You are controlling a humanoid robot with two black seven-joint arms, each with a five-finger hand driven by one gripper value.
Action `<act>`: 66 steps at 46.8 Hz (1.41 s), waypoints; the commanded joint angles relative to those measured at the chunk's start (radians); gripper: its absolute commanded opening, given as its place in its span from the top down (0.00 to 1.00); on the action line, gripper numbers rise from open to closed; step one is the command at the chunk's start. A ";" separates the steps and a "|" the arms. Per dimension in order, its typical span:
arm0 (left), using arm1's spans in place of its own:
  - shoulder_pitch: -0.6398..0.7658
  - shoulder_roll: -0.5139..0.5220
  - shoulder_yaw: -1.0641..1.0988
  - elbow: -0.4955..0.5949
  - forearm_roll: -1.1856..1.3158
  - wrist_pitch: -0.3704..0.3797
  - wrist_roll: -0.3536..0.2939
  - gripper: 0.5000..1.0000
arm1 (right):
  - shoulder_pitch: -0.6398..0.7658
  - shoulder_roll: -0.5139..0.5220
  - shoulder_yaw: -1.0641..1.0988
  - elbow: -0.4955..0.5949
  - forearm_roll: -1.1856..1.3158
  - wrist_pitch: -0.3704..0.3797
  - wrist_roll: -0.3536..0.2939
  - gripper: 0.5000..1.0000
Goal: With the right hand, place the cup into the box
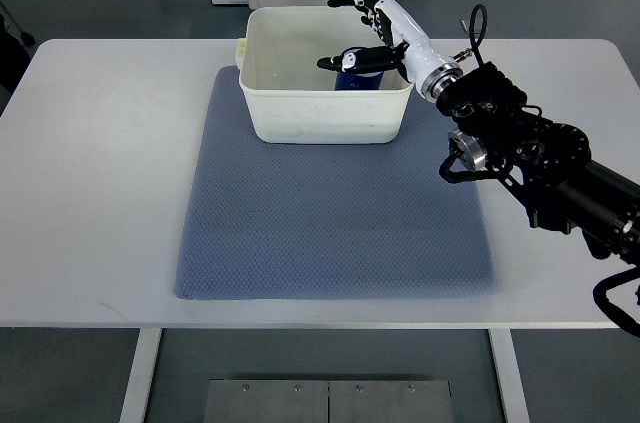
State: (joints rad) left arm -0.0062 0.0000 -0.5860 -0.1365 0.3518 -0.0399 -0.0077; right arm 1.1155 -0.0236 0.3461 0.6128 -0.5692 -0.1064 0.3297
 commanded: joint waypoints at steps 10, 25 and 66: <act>0.000 0.000 0.000 0.000 0.001 0.000 0.000 0.00 | 0.004 -0.142 0.056 0.053 0.066 0.027 -0.011 0.00; 0.000 0.000 0.000 0.000 0.000 0.000 0.000 0.00 | -0.068 -0.280 0.152 0.101 0.178 0.128 -0.023 0.00; 0.000 0.000 0.000 0.000 0.000 0.000 0.000 0.00 | -0.385 -0.249 0.537 0.139 0.183 0.206 -0.052 0.00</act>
State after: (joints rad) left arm -0.0061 0.0000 -0.5859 -0.1364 0.3514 -0.0399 -0.0076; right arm 0.7365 -0.2774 0.8771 0.7530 -0.3865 0.1001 0.2776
